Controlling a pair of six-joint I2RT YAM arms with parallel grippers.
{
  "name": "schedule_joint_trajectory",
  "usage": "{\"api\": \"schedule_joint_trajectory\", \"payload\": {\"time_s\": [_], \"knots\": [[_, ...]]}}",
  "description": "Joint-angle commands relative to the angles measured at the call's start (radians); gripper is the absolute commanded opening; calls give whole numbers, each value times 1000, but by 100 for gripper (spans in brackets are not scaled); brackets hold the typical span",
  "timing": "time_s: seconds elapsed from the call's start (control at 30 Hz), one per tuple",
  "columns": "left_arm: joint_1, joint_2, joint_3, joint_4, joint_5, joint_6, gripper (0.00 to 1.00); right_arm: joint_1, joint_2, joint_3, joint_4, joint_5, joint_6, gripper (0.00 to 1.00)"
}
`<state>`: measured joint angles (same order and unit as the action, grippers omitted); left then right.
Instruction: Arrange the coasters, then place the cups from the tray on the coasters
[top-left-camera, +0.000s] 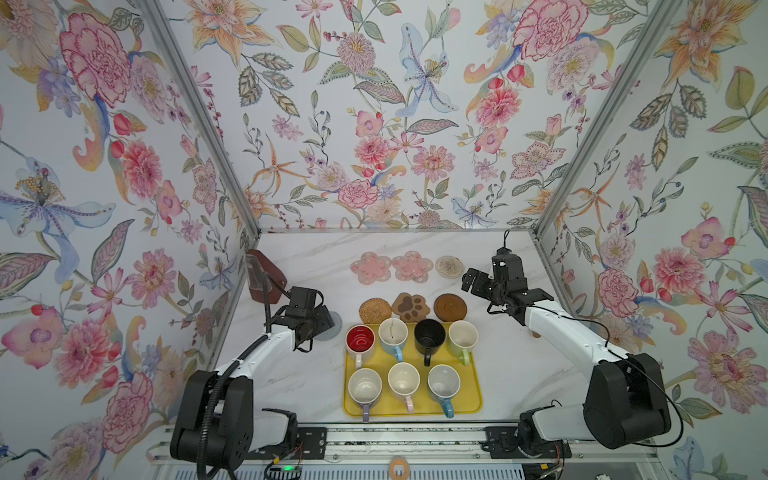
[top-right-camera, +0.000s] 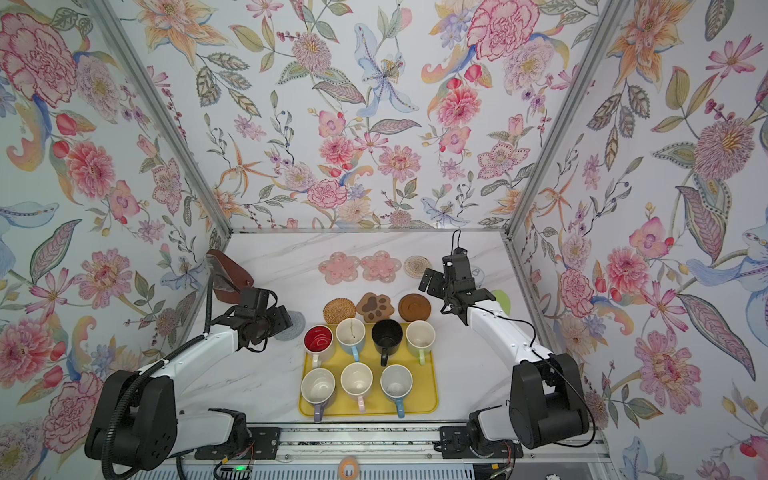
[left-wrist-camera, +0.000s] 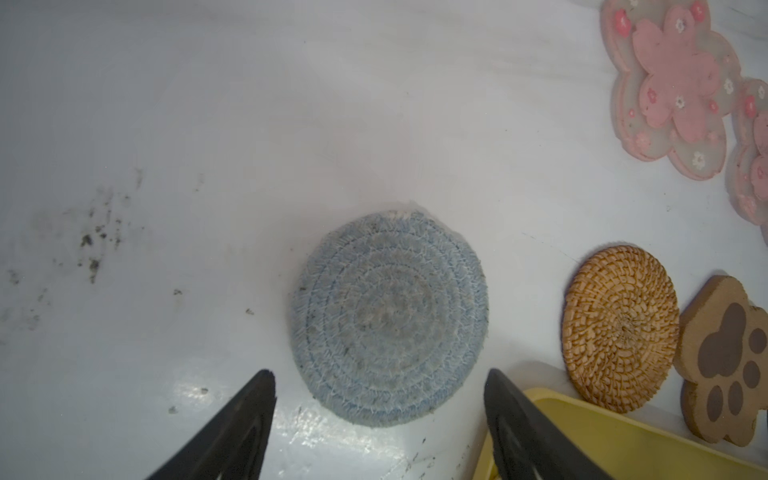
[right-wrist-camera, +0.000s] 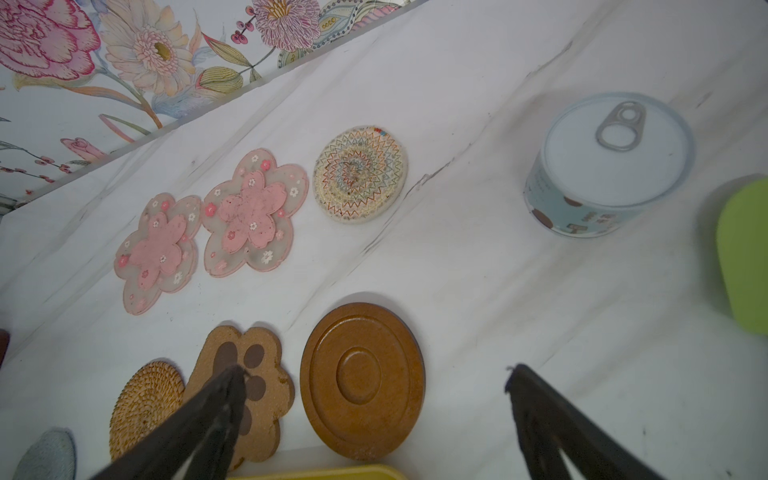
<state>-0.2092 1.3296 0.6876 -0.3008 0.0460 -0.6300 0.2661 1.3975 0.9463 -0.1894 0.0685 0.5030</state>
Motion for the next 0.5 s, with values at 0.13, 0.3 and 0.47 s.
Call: {"api": "schedule_joint_trajectory", "payload": {"time_s": [0.13, 0.3, 0.47], "knots": [[-35, 89, 45, 15, 6, -46, 79, -4, -33, -4, -32, 16, -5, 99], [-46, 123, 62, 27, 14, -54, 77, -5, -51, -27, -32, 20, -5, 99], [-52, 157, 63, 27, 11, -71, 76, -7, -67, -43, -34, 22, -5, 99]]}}
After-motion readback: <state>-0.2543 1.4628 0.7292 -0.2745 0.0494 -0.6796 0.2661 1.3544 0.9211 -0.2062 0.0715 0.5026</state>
